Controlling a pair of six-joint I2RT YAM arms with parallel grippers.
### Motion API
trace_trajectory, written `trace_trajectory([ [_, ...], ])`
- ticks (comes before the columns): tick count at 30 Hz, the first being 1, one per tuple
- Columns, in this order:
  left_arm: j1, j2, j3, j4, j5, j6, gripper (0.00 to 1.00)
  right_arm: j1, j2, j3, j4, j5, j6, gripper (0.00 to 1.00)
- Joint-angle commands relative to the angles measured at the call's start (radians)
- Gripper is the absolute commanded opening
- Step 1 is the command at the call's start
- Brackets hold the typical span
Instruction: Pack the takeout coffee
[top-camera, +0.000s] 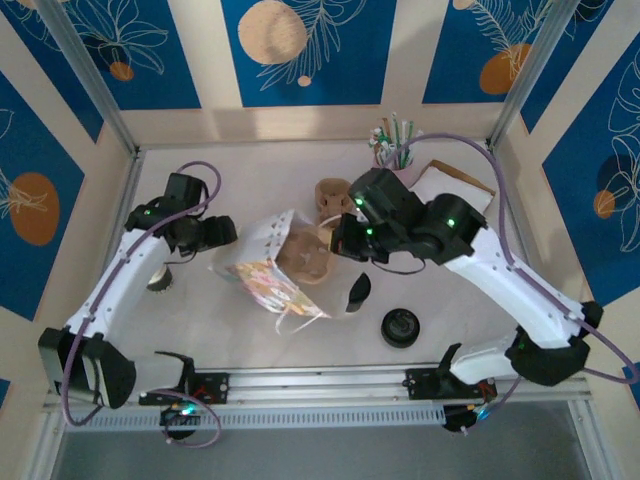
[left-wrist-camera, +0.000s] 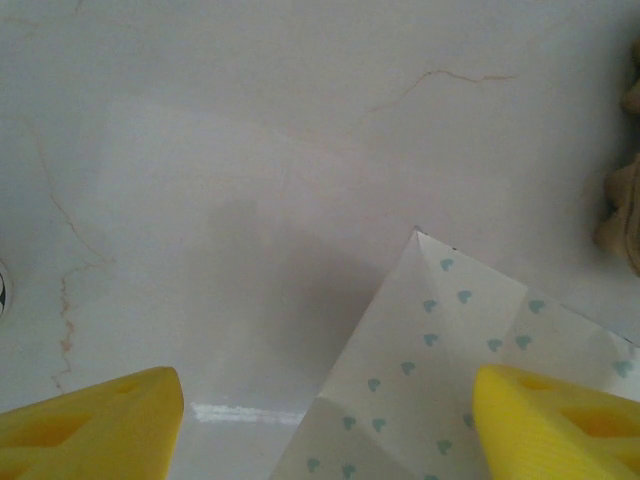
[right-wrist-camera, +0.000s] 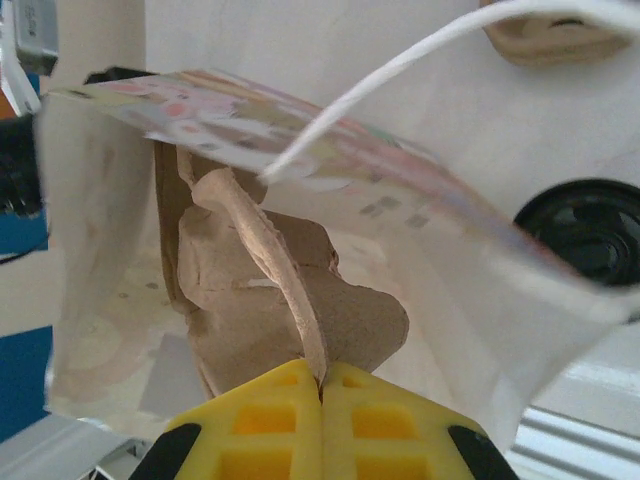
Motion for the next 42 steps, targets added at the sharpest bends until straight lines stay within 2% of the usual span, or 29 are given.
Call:
trace_trajectory([
  [1, 0.012, 0.023, -0.019, 0.023, -0.014, 0.007, 0.76, -0.018, 0.047, 0.074, 0.019, -0.026, -0.053, 0.0],
  [7, 0.022, 0.076, -0.047, 0.047, -0.041, 0.019, 0.75, -0.039, 0.157, 0.163, 0.017, -0.055, -0.084, 0.0],
  [11, 0.064, 0.089, -0.054, 0.06, -0.036, 0.033, 0.76, -0.039, 0.267, 0.264, -0.031, -0.058, -0.105, 0.0],
  [19, 0.15, 0.033, 0.053, -0.02, -0.009, 0.066, 0.93, -0.013, 0.45, 0.46, -0.136, -0.024, -0.129, 0.0],
  [25, 0.246, -0.028, 0.097, -0.085, 0.009, 0.096, 0.96, 0.005, 0.58, 0.618, -0.206, -0.011, -0.146, 0.0],
  [31, 0.325, -0.104, 0.204, -0.175, 0.027, 0.14, 0.98, 0.011, 0.649, 0.701, -0.24, -0.001, -0.149, 0.0],
  [42, 0.331, -0.153, 0.367, -0.277, 0.131, 0.161, 1.0, 0.026, 0.689, 0.806, -0.287, 0.013, -0.148, 0.0],
])
